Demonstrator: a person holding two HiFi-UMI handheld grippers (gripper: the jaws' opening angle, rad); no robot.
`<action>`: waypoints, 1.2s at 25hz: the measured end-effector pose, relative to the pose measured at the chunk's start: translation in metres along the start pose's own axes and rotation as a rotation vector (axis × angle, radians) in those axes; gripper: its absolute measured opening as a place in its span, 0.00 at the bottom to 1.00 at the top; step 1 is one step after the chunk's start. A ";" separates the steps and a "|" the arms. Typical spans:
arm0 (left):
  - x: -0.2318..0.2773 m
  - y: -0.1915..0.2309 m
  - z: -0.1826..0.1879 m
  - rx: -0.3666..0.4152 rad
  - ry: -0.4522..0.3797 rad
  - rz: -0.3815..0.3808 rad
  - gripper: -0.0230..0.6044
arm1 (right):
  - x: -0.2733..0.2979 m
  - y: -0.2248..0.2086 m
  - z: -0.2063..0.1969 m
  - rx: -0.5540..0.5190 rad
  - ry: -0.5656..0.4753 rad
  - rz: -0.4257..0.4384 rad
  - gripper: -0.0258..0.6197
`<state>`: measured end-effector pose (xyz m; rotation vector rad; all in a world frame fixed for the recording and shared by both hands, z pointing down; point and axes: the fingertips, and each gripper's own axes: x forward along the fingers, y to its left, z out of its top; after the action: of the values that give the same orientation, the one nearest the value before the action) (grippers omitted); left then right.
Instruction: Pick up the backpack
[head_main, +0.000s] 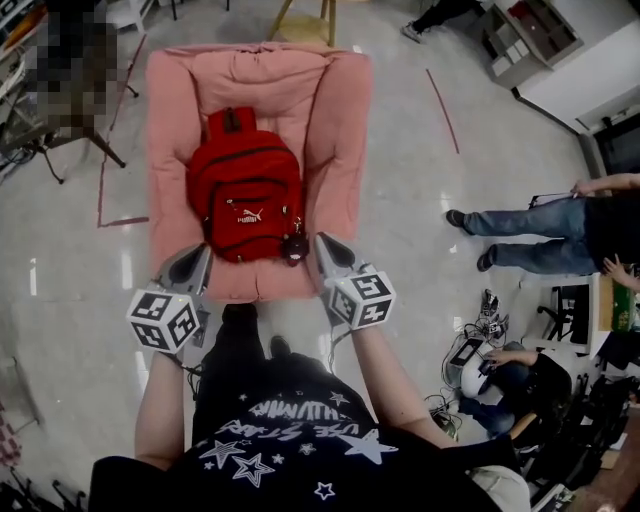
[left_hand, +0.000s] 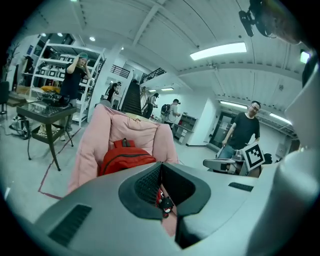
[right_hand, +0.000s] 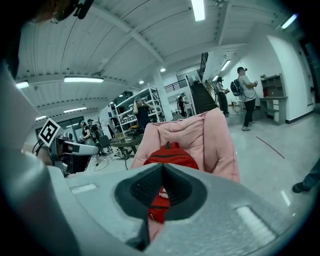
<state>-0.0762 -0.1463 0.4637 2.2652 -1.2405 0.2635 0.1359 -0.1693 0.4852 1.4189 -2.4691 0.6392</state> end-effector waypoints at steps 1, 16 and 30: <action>0.007 0.008 0.006 0.004 0.000 -0.007 0.05 | 0.011 -0.002 0.003 0.002 0.000 -0.007 0.04; 0.117 0.114 0.007 -0.035 0.227 -0.129 0.40 | 0.157 -0.047 0.021 0.042 0.120 -0.064 0.25; 0.198 0.192 -0.030 0.050 0.357 -0.061 0.76 | 0.256 -0.084 -0.024 -0.113 0.286 -0.043 0.76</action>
<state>-0.1223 -0.3560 0.6399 2.1713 -0.9858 0.6512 0.0770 -0.3905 0.6293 1.2405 -2.2105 0.6342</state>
